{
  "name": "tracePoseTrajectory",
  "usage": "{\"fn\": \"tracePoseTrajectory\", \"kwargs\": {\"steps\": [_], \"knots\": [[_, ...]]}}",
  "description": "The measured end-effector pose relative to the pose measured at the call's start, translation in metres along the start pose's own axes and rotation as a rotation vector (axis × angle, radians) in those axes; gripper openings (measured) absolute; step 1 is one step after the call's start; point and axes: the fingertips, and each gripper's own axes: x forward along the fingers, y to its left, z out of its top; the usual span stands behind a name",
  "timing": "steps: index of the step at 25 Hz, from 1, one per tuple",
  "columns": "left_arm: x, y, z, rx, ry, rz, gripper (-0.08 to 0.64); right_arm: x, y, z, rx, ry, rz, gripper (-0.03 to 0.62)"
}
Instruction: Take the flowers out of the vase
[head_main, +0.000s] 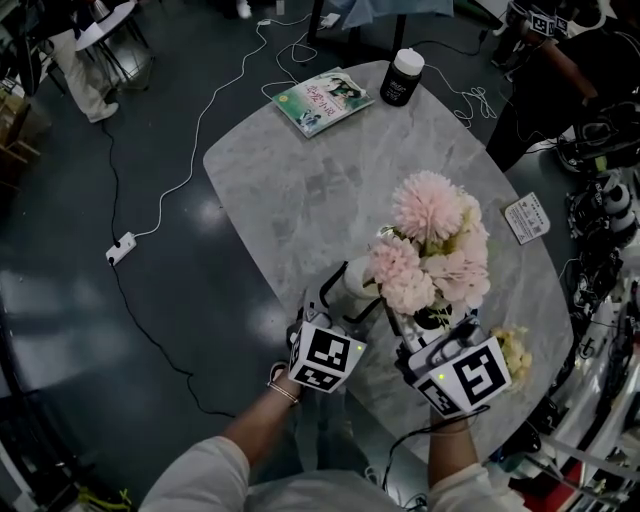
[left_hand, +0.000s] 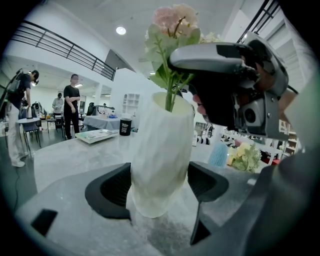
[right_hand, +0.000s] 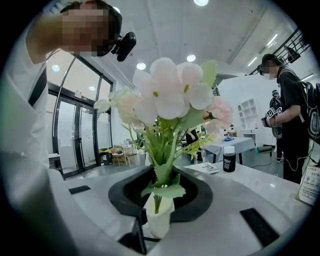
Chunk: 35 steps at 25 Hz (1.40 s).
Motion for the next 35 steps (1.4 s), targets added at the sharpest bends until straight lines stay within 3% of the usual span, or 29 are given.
{"fn": "tracePoseTrajectory", "kwargs": {"steps": [10, 35], "knots": [[0.001, 0.002, 0.003, -0.036, -0.003, 0.017, 0.357, -0.01, -0.007, 0.017, 0.035, -0.037, -0.026, 0.075], [-0.008, -0.003, 0.017, -0.009, -0.051, -0.02, 0.357, -0.014, -0.007, 0.022, 0.05, -0.048, -0.067, 0.075]]}}
